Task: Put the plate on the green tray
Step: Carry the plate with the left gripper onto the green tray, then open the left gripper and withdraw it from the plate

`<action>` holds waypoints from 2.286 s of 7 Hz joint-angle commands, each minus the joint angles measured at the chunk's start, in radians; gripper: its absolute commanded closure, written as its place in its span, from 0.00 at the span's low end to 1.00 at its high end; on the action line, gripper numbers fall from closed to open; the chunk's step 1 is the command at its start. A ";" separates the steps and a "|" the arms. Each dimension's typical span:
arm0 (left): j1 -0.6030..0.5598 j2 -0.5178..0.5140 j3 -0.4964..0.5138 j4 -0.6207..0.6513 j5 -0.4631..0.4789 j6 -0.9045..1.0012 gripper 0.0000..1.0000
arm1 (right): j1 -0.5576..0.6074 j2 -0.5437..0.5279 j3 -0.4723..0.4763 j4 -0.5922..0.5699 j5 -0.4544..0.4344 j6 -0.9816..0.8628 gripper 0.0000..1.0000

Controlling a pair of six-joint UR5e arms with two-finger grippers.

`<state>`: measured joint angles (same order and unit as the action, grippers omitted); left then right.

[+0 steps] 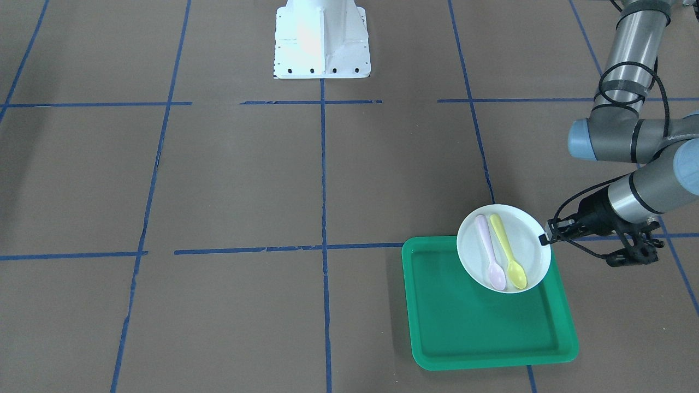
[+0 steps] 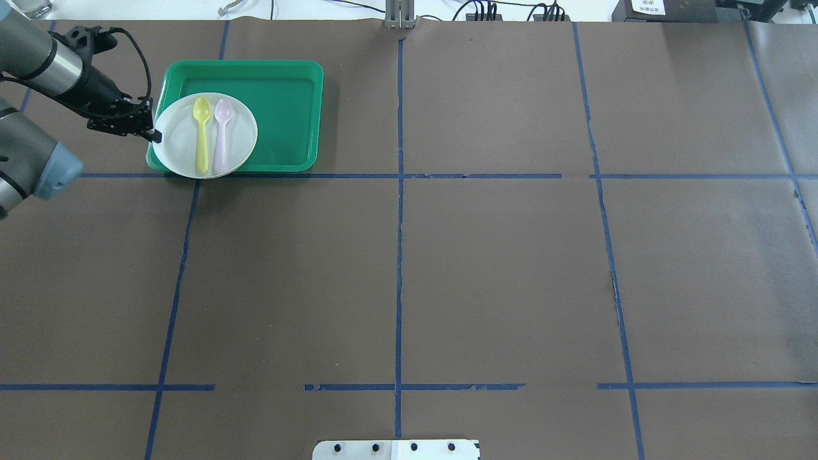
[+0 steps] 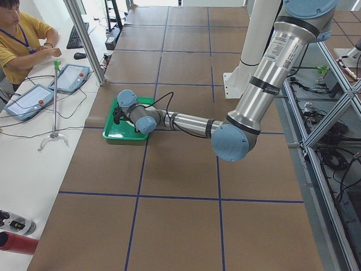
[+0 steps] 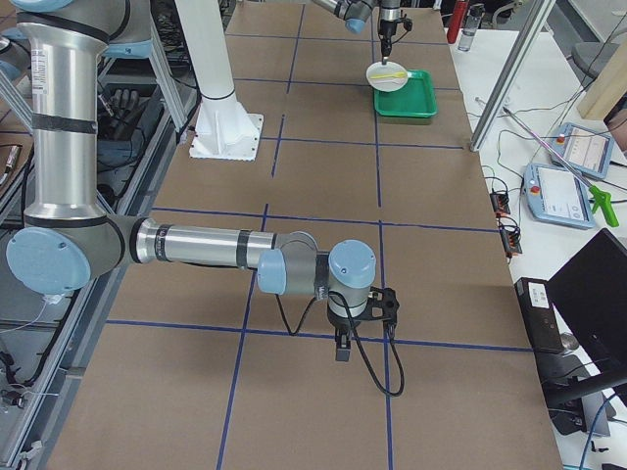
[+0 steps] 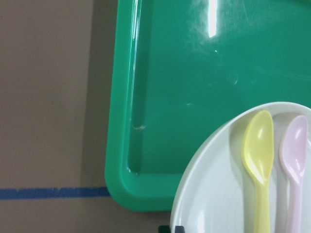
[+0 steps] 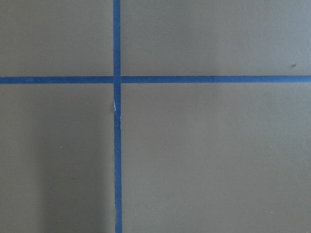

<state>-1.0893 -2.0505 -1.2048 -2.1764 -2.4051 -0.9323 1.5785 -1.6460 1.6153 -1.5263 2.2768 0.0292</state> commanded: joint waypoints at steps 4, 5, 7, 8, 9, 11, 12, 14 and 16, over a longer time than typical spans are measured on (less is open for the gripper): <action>0.020 -0.166 0.275 -0.110 0.040 -0.045 1.00 | 0.000 0.000 0.000 0.000 0.000 0.000 0.00; 0.020 -0.180 0.306 -0.146 0.041 -0.077 1.00 | 0.000 0.000 0.000 0.000 0.000 0.000 0.00; 0.022 -0.200 0.334 -0.178 0.053 -0.102 1.00 | 0.000 0.000 0.000 0.000 0.000 -0.002 0.00; 0.032 -0.197 0.340 -0.209 0.073 -0.102 0.48 | 0.000 0.000 0.000 0.000 0.001 -0.002 0.00; 0.034 -0.197 0.338 -0.209 0.098 -0.102 0.22 | 0.000 0.000 0.000 0.000 0.001 0.000 0.00; 0.031 -0.148 0.241 -0.200 0.092 -0.121 0.22 | 0.000 0.000 0.000 0.000 0.000 0.000 0.00; 0.025 -0.034 0.055 -0.130 0.063 -0.132 0.23 | 0.000 0.000 0.000 0.000 0.000 0.000 0.00; -0.030 0.003 -0.109 0.114 0.021 -0.052 0.23 | 0.000 0.000 0.000 0.000 0.000 0.000 0.00; -0.130 0.199 -0.406 0.365 0.020 0.329 0.24 | 0.000 0.000 0.000 0.000 0.000 0.000 0.00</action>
<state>-1.1702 -1.9540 -1.4562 -1.9506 -2.3839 -0.8094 1.5784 -1.6460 1.6153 -1.5264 2.2765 0.0292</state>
